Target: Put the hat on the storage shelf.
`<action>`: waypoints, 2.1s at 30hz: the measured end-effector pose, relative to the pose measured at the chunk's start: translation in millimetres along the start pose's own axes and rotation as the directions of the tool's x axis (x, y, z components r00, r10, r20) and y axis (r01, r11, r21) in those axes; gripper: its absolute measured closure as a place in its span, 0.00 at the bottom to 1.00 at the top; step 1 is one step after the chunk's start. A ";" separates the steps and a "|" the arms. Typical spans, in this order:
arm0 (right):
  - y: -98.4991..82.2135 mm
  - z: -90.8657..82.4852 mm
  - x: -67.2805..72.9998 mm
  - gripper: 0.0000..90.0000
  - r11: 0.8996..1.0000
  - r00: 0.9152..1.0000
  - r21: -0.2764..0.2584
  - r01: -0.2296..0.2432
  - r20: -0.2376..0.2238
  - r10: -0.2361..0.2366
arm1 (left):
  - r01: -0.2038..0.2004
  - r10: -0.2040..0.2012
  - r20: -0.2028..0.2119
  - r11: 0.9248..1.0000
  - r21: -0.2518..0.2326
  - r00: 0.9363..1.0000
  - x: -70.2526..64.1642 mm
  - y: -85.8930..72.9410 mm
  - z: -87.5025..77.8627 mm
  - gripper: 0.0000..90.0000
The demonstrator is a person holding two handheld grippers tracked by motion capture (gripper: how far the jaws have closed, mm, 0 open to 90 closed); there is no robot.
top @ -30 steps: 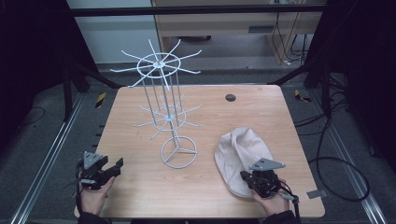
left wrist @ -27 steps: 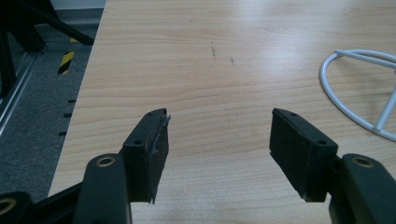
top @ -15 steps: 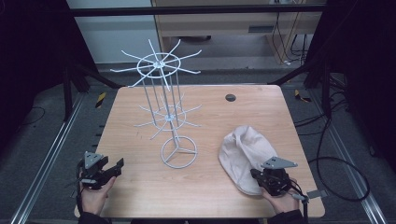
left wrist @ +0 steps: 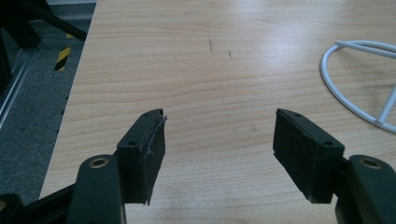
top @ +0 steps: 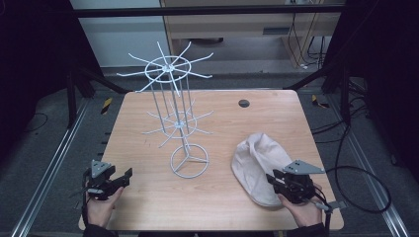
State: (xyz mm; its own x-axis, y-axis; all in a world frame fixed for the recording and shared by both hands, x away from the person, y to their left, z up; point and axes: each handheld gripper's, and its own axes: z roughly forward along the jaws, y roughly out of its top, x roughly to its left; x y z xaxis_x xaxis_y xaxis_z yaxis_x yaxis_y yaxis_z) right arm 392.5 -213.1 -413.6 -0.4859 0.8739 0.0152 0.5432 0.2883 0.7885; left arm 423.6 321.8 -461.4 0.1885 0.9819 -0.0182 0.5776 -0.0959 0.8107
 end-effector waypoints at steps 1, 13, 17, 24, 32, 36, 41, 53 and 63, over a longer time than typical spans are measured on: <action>0.0 0.0 0.0 0.74 1.000 1.000 0.000 0.000 0.000 0.000 | 0.000 0.000 0.000 1.000 0.000 1.000 0.0 0.0 0.0 0.38; 27.4 3.7 6.3 0.63 0.999 1.000 0.033 0.004 0.029 -0.005 | -0.001 0.001 0.000 1.000 0.006 1.000 -0.3 -0.1 1.2 0.37; 32.7 12.3 5.7 0.61 0.998 0.999 0.068 0.006 0.038 -0.009 | -0.003 0.003 0.001 1.000 0.008 1.000 0.0 -0.2 1.8 0.37; 38.9 28.0 3.5 0.61 0.994 0.999 0.110 0.003 0.045 -0.009 | -0.005 0.005 0.003 1.000 0.015 1.000 0.0 -0.5 2.6 0.37; 48.4 40.2 0.5 0.62 0.987 0.999 0.158 0.016 0.048 -0.024 | -0.007 0.007 0.003 1.000 0.020 1.000 0.5 -0.6 3.3 0.37; 49.7 45.7 0.4 0.64 0.984 0.998 0.178 0.024 0.054 -0.034 | -0.006 0.006 0.004 1.000 0.020 1.000 0.2 -0.6 4.0 0.37; 49.2 54.8 -0.6 0.66 0.976 0.998 0.218 0.030 0.055 -0.043 | -0.012 0.012 0.006 1.000 0.028 1.000 -0.5 -0.8 5.5 0.37; 42.9 74.6 0.2 0.79 0.958 0.996 0.285 0.044 0.065 -0.065 | -0.009 0.009 0.005 0.999 0.033 1.000 -0.2 -1.1 6.2 0.37; 43.5 77.8 -0.4 0.97 0.950 0.995 0.311 0.018 0.088 -0.048 | -0.007 0.006 0.007 0.999 0.034 1.000 0.6 -1.3 6.6 0.37</action>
State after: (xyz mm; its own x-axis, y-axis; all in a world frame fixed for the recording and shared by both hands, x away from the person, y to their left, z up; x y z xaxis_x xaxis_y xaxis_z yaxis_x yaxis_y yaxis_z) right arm 469.7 -170.5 -427.1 -0.4492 0.8902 -0.0766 0.7202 0.4115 0.5586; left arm 428.2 321.4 -466.3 0.1977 0.9801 -0.0172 0.6033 -0.1078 0.7902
